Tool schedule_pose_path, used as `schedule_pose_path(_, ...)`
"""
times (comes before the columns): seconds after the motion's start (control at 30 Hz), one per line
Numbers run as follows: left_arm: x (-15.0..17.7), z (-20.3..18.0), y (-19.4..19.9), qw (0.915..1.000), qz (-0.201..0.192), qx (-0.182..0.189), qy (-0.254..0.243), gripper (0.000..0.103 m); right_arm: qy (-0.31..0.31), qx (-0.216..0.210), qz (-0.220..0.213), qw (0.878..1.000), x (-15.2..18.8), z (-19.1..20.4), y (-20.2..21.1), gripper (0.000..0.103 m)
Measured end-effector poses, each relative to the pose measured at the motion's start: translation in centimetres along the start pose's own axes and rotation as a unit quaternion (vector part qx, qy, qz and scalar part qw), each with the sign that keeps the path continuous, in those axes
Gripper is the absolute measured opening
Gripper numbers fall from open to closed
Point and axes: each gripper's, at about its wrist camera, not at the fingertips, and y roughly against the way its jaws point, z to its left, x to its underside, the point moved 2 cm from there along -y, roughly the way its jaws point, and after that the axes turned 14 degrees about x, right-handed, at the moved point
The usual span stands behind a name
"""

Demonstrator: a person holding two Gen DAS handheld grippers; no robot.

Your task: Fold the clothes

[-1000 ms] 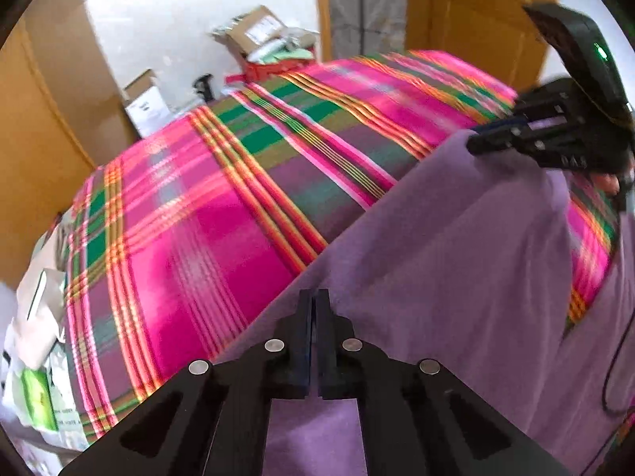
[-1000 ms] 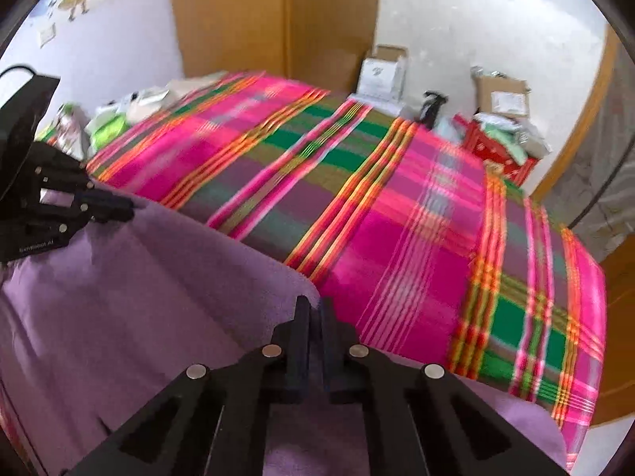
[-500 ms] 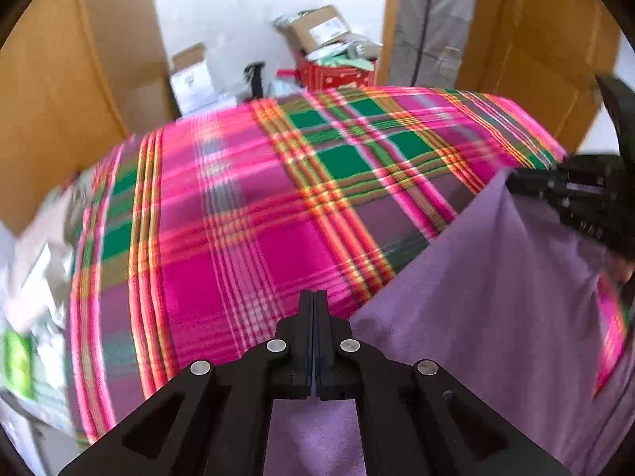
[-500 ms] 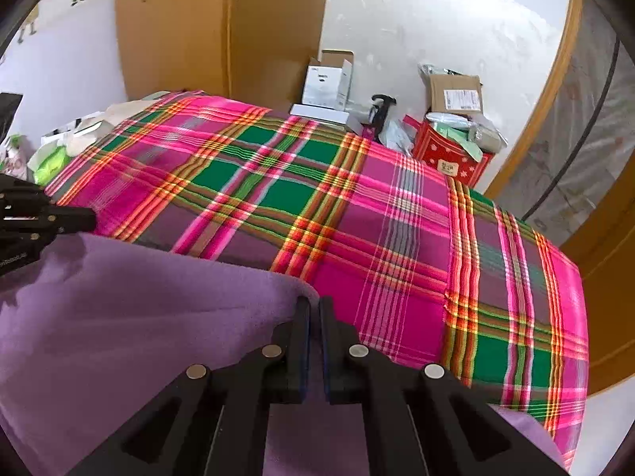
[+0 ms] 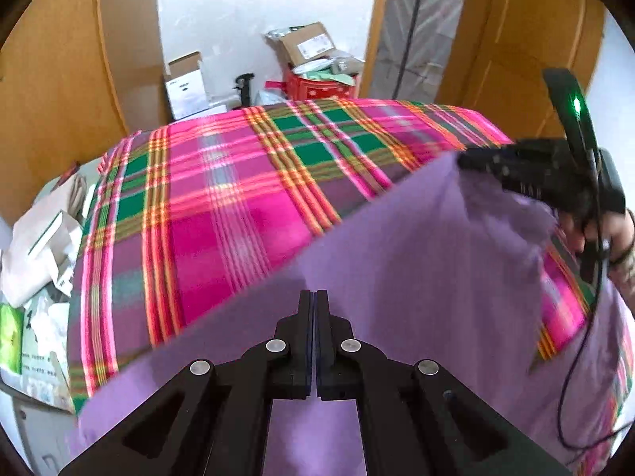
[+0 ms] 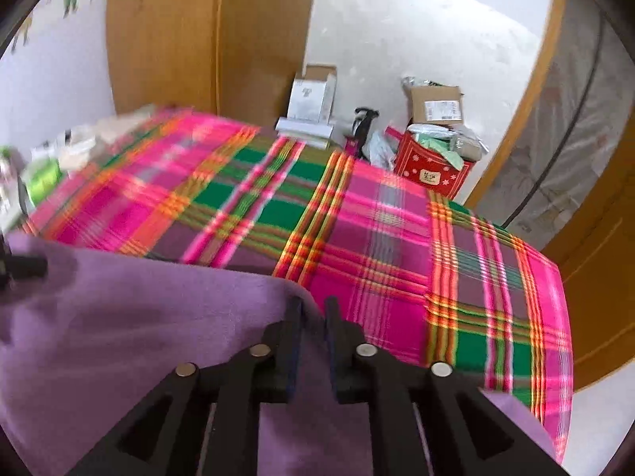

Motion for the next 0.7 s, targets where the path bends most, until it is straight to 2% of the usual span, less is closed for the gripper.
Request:
schedule_pose_path(0.07, 0.9, -0.7, 0.6, 0.9998, -0.001, 0.017, 0.006, 0.001, -0.028, -0.008, -0.001, 1.000, 0.8, -1.2, 1.9, 0.017)
schedule_pose_path(0.2, 2.1, -2.0, 1.1, 0.9993, -0.002, 0.037, 0.008, 0.001, -0.067, -0.064, 0.001, 0.996, 3.9, -2.2, 6.0, 0.017)
schedule_pose_path(0.3, 2.8, -2.1, 0.2, 0.9986, 0.017, 0.047, 0.019, 0.001, -0.067, -0.137, 0.040, 0.987, 7.1, -1.1, 7.5, 0.017)
schedule_pose_path(0.4, 3.1, -1.1, -0.8, 0.9965, 0.026, 0.053, 0.060, 0.001, -0.056, -0.208, 0.076, 0.974, 9.6, 1.1, 7.9, 0.017)
schedule_pose_path(0.57, 3.6, 0.3, -1.8, 0.9925, 0.027, 0.055, 0.105, 0.001, -0.014, -0.237, 0.093, 0.967, 10.6, 5.3, 7.1, 0.017)
schedule_pose_path(0.7, 3.4, 0.6, -1.9, 0.9922, 0.026, 0.058, 0.107, 0.001, 0.002, -0.266, 0.080, 0.961, 9.4, 8.2, 6.7, 0.022)
